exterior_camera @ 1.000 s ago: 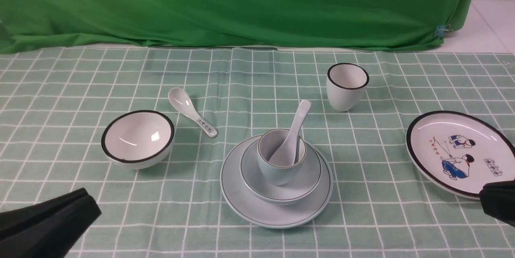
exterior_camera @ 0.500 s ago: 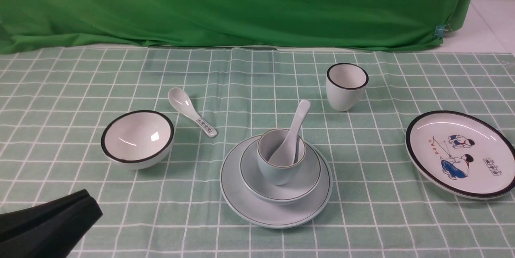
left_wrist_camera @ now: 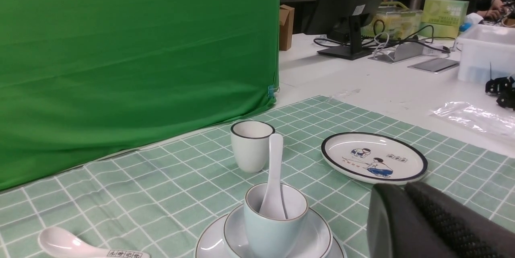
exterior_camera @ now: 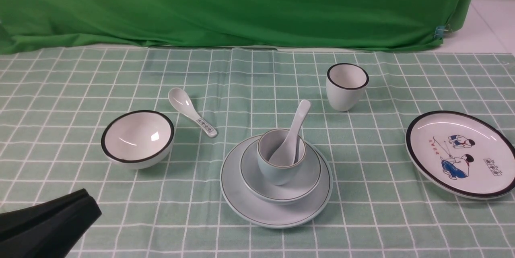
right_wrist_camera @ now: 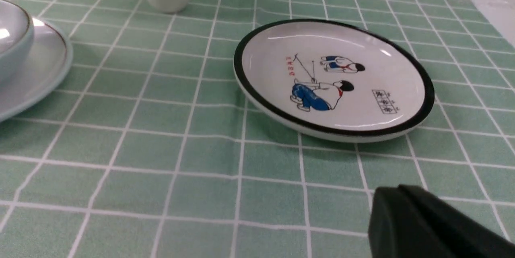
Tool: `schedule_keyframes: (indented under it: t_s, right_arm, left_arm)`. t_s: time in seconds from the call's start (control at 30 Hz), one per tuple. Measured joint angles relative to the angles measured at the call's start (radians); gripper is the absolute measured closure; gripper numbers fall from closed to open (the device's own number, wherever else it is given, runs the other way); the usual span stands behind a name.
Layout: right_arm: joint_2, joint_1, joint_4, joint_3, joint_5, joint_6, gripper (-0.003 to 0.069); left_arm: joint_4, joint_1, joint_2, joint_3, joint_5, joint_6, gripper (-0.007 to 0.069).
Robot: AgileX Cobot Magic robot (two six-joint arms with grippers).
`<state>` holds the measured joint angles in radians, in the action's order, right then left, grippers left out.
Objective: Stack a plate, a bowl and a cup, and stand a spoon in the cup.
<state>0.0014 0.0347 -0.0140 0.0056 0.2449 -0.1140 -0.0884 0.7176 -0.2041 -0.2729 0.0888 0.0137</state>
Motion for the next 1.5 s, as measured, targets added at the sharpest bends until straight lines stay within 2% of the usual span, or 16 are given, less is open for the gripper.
schedule_keyframes:
  t_s: [0.93,1.03,1.1,1.17,1.3,1.5]
  right_arm:
    - [0.000,0.000,0.000,0.000,0.002,0.004,0.0611]
    - [0.000,0.000,0.000,0.000,0.002,0.004,0.0604]
    - [0.000,0.000,0.000,0.000,0.002,0.004,0.0601]
    - [0.000,0.000,0.000,0.000,0.002,0.004,0.0596]
    - [0.000,0.000,0.000,0.000,0.002,0.004,0.0587]
    - [0.000,0.000,0.000,0.000,0.002,0.004,0.0569]
  left_arm:
    - [-0.003,0.000,0.000,0.002,-0.007,-0.002,0.0612]
    - [0.005,-0.013,0.000,0.014,-0.016,-0.054,0.0612]
    - [0.038,-0.049,0.000,0.021,-0.024,-0.092,0.0612]
    - [0.088,-0.132,0.001,0.024,-0.032,-0.133,0.0612]
    - [0.172,-0.338,0.023,0.038,-0.042,-0.199,0.0612]
    - [0.229,-0.657,0.115,0.122,-0.036,-0.216,0.0612]
